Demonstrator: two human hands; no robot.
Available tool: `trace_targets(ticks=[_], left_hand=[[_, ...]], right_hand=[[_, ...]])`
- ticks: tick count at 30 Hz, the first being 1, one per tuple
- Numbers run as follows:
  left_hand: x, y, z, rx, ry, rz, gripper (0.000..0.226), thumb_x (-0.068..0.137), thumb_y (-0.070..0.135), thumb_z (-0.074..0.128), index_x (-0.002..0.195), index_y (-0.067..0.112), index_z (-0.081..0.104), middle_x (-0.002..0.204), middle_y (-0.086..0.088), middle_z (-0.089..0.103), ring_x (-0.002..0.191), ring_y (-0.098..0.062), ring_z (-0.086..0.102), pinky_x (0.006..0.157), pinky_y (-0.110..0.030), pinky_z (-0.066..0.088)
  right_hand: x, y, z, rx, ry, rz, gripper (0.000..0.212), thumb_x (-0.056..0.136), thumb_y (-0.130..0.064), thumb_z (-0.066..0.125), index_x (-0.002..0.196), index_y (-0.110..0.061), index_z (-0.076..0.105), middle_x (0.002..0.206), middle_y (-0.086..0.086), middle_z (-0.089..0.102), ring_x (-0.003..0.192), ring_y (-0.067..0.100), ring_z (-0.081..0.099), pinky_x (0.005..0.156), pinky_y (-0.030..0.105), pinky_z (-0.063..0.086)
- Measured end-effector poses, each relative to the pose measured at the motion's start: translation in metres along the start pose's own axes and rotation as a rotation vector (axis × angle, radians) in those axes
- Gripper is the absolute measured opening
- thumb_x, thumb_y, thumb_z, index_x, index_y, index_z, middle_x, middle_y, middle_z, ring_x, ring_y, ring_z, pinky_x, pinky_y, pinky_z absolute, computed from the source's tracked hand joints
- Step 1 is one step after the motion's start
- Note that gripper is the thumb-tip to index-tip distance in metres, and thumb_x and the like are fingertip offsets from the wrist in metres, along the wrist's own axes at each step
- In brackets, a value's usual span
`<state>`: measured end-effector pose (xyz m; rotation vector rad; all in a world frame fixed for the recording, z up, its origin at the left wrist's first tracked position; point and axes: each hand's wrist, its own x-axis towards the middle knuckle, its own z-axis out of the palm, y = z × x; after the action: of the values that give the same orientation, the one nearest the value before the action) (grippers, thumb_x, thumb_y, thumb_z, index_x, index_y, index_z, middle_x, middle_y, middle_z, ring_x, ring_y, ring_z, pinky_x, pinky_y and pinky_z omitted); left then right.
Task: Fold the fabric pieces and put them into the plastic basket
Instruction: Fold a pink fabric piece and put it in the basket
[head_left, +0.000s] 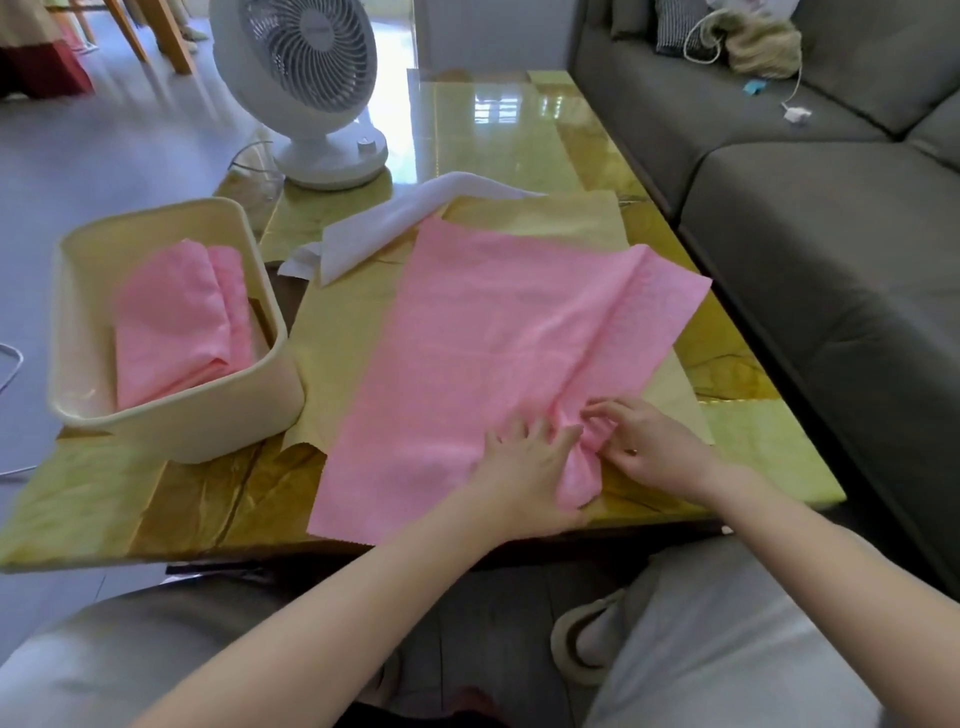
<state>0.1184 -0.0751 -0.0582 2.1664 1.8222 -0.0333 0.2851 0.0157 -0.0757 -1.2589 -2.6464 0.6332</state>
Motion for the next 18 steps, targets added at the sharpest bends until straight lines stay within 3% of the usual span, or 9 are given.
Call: trace_targets(ticks=[5, 9, 13, 18], left_hand=[[-0.002, -0.007, -0.010, -0.297, 0.263, -0.108, 0.030, 0.088, 0.016, 0.048, 0.118, 0.010, 0.049, 0.121, -0.011, 0.055, 0.112, -0.031, 0.050, 0.087, -0.037, 0.040], [-0.012, -0.011, -0.029, -0.345, 0.387, -0.154, 0.016, 0.088, 0.014, 0.047, 0.102, 0.010, 0.053, 0.104, -0.012, 0.063, 0.097, -0.033, 0.057, 0.075, -0.036, 0.040], [-0.020, -0.014, -0.044, -0.253, 0.471, -0.174, 0.015, 0.090, 0.016, 0.046, 0.102, 0.012, 0.055, 0.101, -0.011, 0.064, 0.095, -0.032, 0.057, 0.076, -0.035, 0.039], [-0.022, -0.025, -0.051, -0.110, 0.458, -0.229, 0.016, 0.094, 0.023, 0.043, 0.096, 0.015, 0.056, 0.098, -0.007, 0.065, 0.096, -0.028, 0.057, 0.079, -0.033, 0.035]], right_hand=[[-0.003, -0.005, 0.001, 0.029, -0.048, -0.052, 0.050, 0.080, -0.024, 0.071, 0.127, -0.016, 0.055, 0.133, 0.000, 0.052, 0.122, 0.016, 0.049, 0.100, 0.018, 0.032], [0.005, -0.011, -0.002, -0.005, 0.147, -0.030, 0.028, 0.089, -0.014, 0.059, 0.117, -0.013, 0.062, 0.122, 0.003, 0.059, 0.109, 0.023, 0.057, 0.090, 0.032, 0.045], [0.022, -0.013, -0.019, -0.030, 0.214, 0.079, 0.023, 0.095, -0.020, 0.052, 0.113, -0.011, 0.063, 0.116, 0.006, 0.062, 0.103, 0.028, 0.060, 0.085, 0.039, 0.048], [0.019, -0.024, -0.051, -0.137, 0.311, 0.067, 0.029, 0.096, -0.032, 0.048, 0.104, -0.010, 0.063, 0.097, 0.012, 0.066, 0.096, 0.031, 0.056, 0.074, 0.035, 0.041]])
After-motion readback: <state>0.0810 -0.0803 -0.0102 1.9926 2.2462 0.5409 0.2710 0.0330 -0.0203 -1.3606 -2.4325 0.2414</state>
